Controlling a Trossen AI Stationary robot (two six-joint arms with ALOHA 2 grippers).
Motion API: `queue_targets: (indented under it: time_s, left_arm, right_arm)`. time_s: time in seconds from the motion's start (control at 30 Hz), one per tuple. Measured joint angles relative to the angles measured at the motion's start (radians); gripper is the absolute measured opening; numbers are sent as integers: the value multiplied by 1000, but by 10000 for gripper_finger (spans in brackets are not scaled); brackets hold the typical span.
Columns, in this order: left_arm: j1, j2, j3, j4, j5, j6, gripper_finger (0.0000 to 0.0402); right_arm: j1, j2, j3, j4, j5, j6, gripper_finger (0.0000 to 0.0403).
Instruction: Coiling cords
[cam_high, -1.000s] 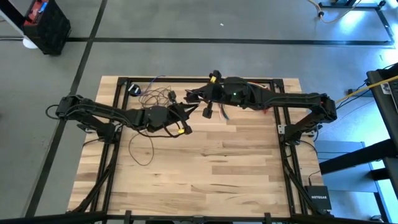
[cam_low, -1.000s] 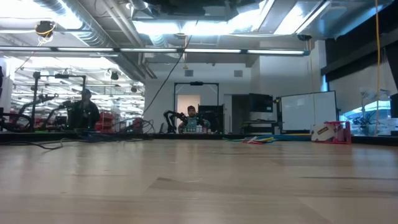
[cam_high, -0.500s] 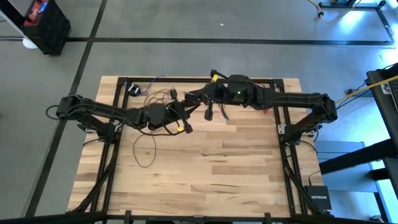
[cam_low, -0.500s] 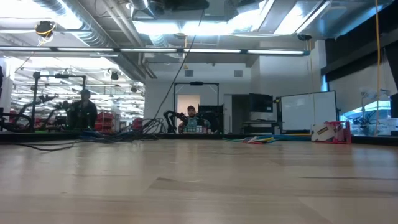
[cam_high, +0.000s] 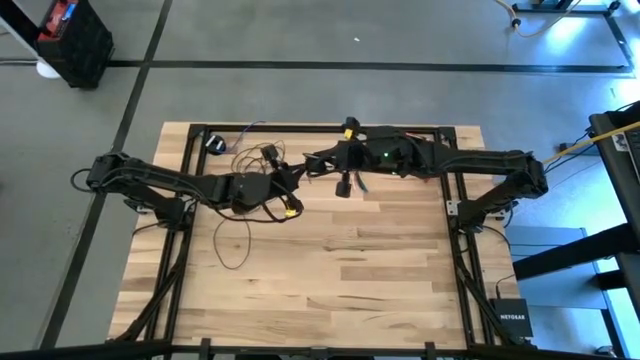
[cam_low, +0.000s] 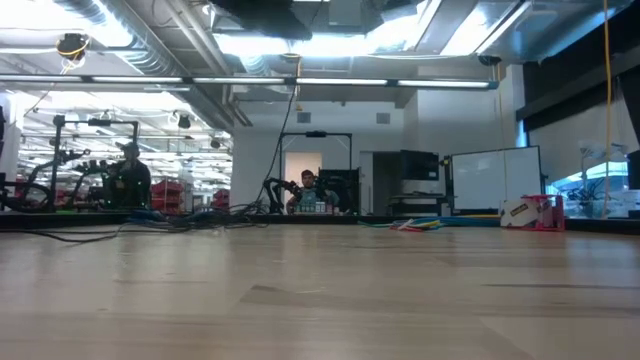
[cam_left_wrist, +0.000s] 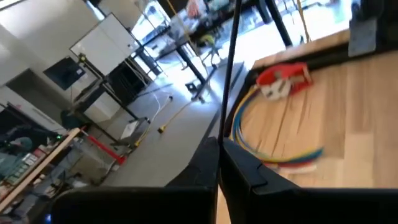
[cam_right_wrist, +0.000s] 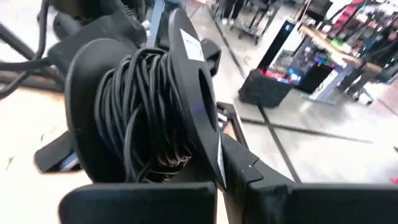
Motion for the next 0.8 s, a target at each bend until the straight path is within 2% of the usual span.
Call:
queue_targets:
  time_s: [0.27, 0.57, 0.8]
  left_arm:
    - [17, 2, -1, -130, -9, -47, 5]
    - [34, 3, -2, -144, -11, -61, 4]
    - [59, -52, -7, -179, -20, -120, 2]
  right_arm:
    - [28, -72, 0, -14, 20, -6, 3]
    - [35, -185, 2, -49, 25, -5, 3]
    - [36, -158, -8, -161, 19, 1, 3]
